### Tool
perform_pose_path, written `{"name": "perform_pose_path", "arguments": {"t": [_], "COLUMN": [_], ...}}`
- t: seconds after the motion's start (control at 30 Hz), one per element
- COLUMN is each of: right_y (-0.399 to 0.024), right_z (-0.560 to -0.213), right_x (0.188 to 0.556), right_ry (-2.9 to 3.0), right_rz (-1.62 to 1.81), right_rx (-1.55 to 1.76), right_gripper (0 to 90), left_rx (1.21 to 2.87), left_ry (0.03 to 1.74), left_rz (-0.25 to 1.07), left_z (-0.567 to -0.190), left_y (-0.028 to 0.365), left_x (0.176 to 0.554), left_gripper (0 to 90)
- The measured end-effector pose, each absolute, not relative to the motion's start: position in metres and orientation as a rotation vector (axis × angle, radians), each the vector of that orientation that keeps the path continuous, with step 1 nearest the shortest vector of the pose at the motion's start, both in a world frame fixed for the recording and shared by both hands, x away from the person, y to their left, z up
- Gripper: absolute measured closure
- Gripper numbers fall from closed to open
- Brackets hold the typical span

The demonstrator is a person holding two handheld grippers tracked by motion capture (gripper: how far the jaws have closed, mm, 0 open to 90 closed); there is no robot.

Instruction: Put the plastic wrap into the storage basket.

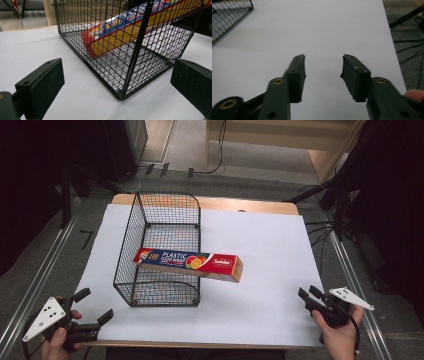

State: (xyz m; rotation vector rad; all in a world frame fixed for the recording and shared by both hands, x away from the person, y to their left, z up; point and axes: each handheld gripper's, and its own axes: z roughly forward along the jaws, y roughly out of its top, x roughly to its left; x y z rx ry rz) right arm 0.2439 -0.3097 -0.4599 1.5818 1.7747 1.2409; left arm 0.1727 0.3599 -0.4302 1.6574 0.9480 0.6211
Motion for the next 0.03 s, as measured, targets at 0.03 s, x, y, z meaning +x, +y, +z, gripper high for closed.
{"name": "perform_pose_path", "arguments": {"t": [0.03], "right_y": [-0.3125], "right_z": [-0.46], "right_x": [0.2457], "right_ry": [1.761], "right_rz": [1.28], "right_rx": [1.564], "right_gripper": [60.9], "left_rx": [1.656], "left_ry": [0.947], "left_rz": [0.622], "left_z": [-0.4301], "left_y": [0.3597], "left_x": [0.1733], "left_gripper": [0.0]}}
